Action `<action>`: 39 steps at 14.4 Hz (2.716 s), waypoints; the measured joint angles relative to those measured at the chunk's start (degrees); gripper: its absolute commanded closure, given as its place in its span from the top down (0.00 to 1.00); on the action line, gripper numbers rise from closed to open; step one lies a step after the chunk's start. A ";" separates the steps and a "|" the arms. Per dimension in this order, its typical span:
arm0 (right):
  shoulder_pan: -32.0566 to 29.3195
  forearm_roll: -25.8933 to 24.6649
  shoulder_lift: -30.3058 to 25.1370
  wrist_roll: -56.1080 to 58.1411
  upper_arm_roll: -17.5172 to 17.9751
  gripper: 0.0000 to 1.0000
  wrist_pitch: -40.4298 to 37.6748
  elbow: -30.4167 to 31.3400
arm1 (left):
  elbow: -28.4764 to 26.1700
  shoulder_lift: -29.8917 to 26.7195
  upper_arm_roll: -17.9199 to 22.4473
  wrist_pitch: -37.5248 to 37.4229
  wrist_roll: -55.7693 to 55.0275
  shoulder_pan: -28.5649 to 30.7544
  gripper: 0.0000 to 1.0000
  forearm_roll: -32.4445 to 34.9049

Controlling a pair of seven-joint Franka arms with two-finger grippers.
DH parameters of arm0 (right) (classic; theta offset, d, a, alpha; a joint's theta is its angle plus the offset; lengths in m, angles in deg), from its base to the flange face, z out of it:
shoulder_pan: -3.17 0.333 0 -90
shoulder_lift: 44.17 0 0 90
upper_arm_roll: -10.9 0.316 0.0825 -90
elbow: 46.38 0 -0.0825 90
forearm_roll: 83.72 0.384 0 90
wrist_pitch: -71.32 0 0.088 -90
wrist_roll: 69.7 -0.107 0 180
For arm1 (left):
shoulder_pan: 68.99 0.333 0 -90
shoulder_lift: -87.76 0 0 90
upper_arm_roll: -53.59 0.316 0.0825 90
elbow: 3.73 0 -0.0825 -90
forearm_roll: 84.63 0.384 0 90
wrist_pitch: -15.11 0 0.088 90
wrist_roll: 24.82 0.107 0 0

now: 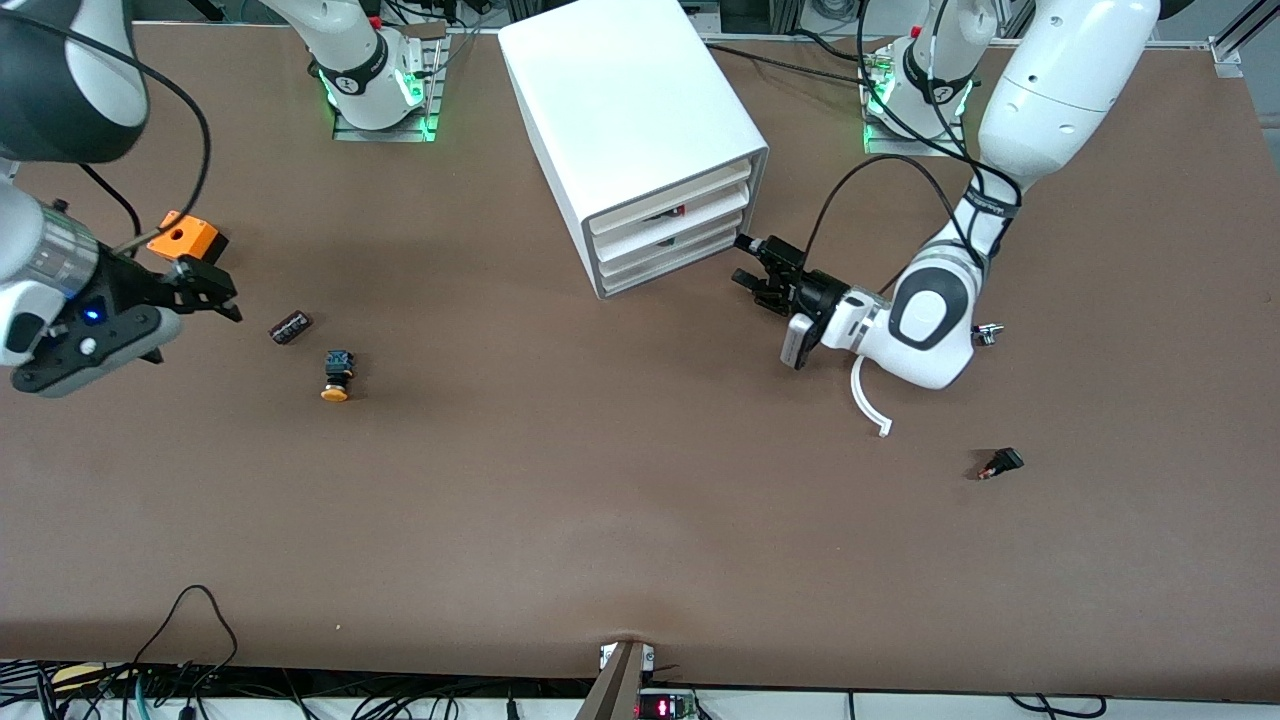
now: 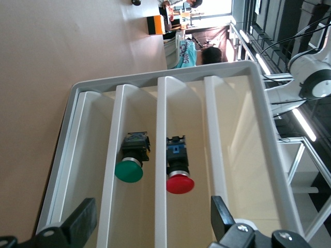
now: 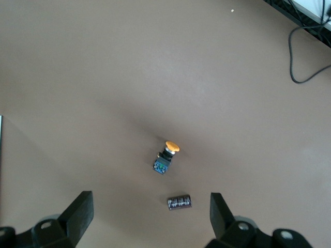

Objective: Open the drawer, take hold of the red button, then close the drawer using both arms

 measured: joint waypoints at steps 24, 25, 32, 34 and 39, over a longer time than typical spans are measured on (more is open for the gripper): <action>4.02 5.17 2.63 -5.95 -0.94 1.00 4.57 -1.93 | -13.98 -4.69 -7.79 8.37 7.85 0.15 0.00 -8.81; 3.96 5.11 2.63 -5.96 -1.00 1.00 4.57 -1.94 | -14.01 -4.76 -8.19 8.76 7.83 0.15 0.00 -8.82; 3.26 3.93 2.64 -11.49 -1.21 1.00 4.64 -2.22 | -14.24 -5.11 -8.34 9.12 7.44 0.35 0.00 -8.82; 2.74 3.93 2.64 -11.55 -1.25 1.00 4.62 -2.26 | -14.10 -5.21 -8.40 9.13 6.91 1.13 0.00 -8.82; 2.74 2.80 2.64 -12.36 -1.24 1.00 2.62 -2.51 | -12.71 -5.25 -8.22 9.80 5.72 2.51 0.00 -8.81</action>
